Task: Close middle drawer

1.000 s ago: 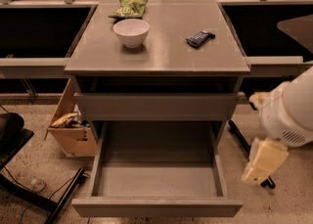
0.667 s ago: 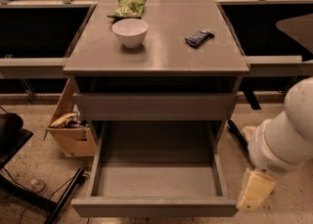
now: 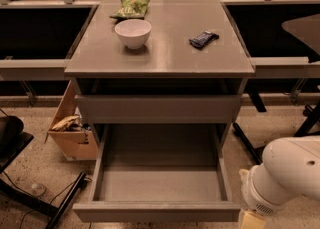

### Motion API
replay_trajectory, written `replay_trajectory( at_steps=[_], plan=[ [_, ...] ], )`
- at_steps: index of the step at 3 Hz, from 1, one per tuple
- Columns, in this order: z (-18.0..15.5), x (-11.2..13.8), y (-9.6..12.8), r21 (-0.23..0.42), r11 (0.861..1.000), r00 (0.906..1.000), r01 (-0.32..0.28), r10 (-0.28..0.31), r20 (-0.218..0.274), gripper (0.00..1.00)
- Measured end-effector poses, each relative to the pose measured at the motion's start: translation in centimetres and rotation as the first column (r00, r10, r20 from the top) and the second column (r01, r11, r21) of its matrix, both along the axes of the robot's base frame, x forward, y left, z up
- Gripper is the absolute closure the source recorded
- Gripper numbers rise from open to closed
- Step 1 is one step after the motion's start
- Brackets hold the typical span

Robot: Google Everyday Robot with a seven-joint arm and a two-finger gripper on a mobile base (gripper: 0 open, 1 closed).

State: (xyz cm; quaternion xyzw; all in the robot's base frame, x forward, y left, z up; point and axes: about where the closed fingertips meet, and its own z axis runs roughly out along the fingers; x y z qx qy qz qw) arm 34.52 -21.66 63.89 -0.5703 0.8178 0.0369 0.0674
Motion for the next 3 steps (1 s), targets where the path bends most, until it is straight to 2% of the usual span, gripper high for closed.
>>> replay_trajectory(
  at_steps=[1, 2, 3],
  plan=[
    [-4.4, -0.1, -0.5, 0.008, 1.0, 0.9993, 0.014, -0.014, -0.035, 0.0],
    [-5.2, -0.1, -0.6, 0.012, 1.0, 0.999, 0.016, -0.015, -0.042, 0.0],
    [-5.6, -0.5, -0.2, -0.012, 1.0, 0.9991, 0.009, -0.009, -0.041, 0.0]
  ],
)
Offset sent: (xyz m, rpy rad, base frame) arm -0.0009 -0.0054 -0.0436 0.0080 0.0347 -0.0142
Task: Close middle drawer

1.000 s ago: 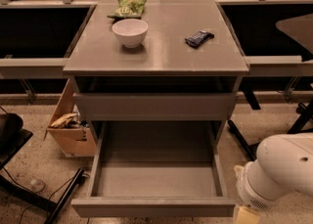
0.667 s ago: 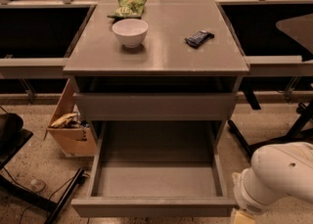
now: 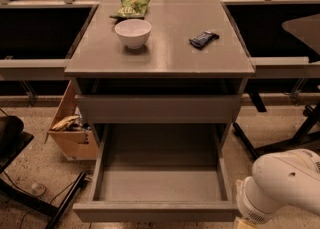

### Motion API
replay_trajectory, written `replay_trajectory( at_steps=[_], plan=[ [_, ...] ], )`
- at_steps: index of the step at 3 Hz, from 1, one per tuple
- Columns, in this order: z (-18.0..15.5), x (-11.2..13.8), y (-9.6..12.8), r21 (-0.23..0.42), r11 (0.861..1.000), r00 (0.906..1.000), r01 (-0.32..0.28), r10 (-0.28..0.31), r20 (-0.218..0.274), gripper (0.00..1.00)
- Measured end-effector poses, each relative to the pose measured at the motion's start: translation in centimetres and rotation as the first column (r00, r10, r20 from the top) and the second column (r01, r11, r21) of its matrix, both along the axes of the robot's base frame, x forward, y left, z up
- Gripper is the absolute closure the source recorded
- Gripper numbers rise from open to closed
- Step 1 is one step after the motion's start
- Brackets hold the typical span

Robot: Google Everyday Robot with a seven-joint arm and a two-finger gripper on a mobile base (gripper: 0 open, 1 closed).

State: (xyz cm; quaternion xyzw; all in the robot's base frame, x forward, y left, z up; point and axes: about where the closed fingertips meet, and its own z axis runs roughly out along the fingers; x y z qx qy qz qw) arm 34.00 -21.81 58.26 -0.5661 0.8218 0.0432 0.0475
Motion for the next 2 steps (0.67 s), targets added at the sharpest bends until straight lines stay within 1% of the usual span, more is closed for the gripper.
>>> replay_trajectory(
  at_steps=[1, 2],
  plan=[
    [-3.6, -1.0, 0.0, -0.003, 1.0, 0.9998, 0.015, -0.015, -0.009, 0.18],
    [-9.0, -0.6, 0.0, 0.005, 0.999, 0.999, 0.039, -0.039, -0.022, 0.42]
  ],
)
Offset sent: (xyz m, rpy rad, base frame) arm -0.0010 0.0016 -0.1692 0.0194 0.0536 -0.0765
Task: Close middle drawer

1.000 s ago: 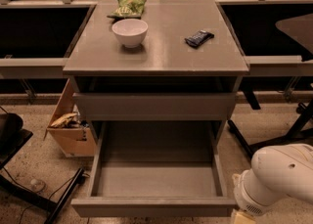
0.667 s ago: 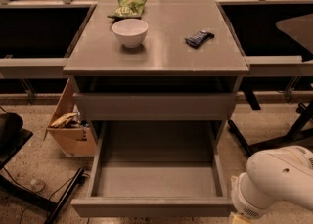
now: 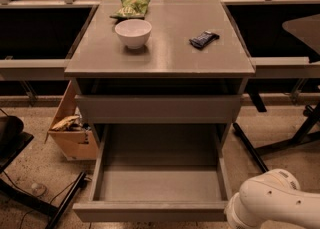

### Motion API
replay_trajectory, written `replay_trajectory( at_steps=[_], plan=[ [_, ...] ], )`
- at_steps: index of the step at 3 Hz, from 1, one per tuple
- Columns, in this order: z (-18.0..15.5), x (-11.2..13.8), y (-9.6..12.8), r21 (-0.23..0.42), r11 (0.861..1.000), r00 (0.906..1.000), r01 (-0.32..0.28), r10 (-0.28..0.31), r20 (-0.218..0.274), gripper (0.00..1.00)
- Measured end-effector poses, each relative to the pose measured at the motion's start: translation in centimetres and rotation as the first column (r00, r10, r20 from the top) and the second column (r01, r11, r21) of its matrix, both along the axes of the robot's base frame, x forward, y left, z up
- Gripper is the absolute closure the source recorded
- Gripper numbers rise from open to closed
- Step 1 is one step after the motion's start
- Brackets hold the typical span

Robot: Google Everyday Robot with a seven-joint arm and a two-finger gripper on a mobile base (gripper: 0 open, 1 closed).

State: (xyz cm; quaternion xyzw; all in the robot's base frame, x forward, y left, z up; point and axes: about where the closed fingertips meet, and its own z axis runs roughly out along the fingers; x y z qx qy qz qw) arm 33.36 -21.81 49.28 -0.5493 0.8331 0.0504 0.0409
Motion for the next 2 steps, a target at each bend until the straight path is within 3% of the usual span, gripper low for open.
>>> replay_trajectory(
  at_steps=[1, 2],
  plan=[
    [-5.1, 2.0, -0.2, 0.009, 1.0, 1.0, 0.007, -0.007, 0.004, 0.65],
    [-8.9, 4.1, -0.6, 0.052, 0.998, 0.9992, 0.022, -0.024, 0.033, 0.96]
  ],
)
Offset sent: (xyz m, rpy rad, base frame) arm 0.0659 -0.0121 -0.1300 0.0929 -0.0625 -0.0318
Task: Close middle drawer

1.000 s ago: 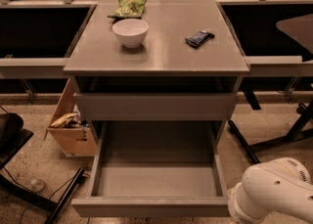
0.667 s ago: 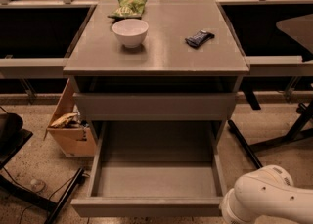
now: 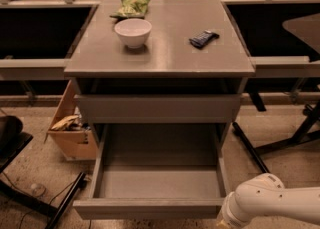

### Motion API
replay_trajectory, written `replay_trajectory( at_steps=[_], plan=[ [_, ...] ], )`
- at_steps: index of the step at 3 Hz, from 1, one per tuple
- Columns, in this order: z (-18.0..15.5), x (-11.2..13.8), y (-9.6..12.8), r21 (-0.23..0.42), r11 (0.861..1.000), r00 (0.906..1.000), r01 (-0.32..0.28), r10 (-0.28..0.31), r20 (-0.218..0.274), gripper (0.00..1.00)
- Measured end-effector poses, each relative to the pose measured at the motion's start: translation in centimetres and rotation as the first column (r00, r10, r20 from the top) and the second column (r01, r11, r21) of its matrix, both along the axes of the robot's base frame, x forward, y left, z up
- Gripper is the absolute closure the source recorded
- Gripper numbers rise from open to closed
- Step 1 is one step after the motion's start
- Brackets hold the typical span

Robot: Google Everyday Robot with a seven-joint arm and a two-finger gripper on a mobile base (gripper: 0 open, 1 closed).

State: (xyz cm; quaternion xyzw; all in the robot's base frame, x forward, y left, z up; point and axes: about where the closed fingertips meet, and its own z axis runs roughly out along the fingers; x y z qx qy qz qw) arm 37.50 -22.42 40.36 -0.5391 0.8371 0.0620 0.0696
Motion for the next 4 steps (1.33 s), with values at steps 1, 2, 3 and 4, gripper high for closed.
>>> replay_trajectory(
  at_steps=[1, 2, 3, 4],
  plan=[
    [0.0, 0.0, 0.0, 0.0, 1.0, 1.0, 0.0, 0.0, 0.0, 1.0],
    [0.3, 2.7, 0.1, 0.018, 1.0, 0.9977, -0.002, 0.001, 0.068, 1.0],
    [0.3, 2.7, 0.1, 0.018, 1.0, 0.9977, -0.002, 0.001, 0.068, 1.0],
    [-2.7, 4.8, 0.9, 0.065, 0.998, 0.9951, -0.025, 0.018, 0.097, 1.0]
  ],
)
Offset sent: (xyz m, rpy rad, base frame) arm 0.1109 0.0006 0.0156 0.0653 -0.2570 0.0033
